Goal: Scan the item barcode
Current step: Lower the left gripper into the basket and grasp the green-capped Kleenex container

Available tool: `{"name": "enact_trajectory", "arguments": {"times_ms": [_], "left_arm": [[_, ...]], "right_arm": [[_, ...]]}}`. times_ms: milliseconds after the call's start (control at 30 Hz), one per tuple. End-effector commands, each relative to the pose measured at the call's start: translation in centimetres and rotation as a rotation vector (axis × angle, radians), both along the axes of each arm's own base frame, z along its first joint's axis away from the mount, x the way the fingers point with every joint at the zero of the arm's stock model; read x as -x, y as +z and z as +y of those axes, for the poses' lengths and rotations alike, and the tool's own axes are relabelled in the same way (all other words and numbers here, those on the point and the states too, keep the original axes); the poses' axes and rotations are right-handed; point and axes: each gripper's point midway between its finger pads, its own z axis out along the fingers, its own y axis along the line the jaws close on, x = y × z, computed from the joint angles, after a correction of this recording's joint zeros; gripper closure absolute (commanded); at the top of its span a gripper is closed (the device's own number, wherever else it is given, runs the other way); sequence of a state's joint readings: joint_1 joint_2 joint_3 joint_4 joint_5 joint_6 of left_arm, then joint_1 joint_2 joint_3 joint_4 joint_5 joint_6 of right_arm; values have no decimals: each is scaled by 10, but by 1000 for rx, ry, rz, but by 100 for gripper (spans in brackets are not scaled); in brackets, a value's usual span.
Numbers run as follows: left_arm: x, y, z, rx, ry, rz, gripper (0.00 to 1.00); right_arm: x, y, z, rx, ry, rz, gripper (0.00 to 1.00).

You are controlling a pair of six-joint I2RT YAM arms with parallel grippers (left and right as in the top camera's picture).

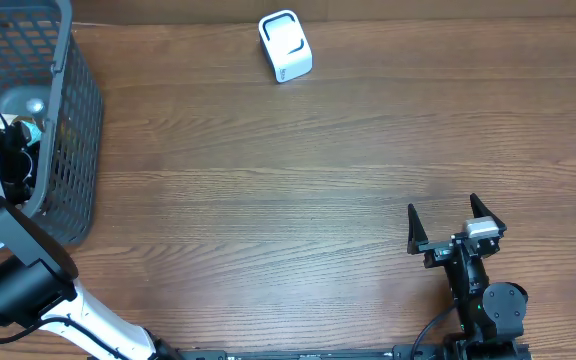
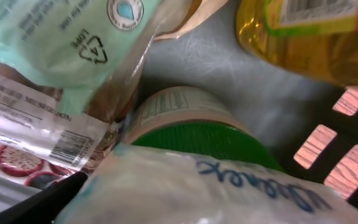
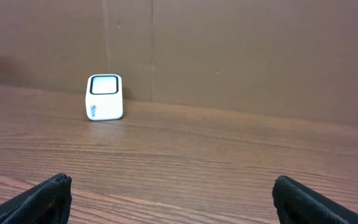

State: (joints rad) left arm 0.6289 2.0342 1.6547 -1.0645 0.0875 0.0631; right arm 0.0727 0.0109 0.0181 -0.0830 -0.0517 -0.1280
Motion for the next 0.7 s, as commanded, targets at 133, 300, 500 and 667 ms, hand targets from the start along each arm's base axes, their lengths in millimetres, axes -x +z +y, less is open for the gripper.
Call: {"name": "enact_trajectory", "arguments": {"times_ms": [133,300,500,667], "left_arm": [[-3,-6,-3,16,-23,-4,79],[-4,3,-1,14,-12,-8,85],[-17,57,10,-25,0,-60,83],[-27,122,17,-75,41,-142,79]], "right_arm": [[0,-3,-2,1,-9,0,0],[0,-3,-2,1,-9,0,0],[0,-3,-2,1,-9,0,0],[0,-3,-2,1,-9,0,0]]}}
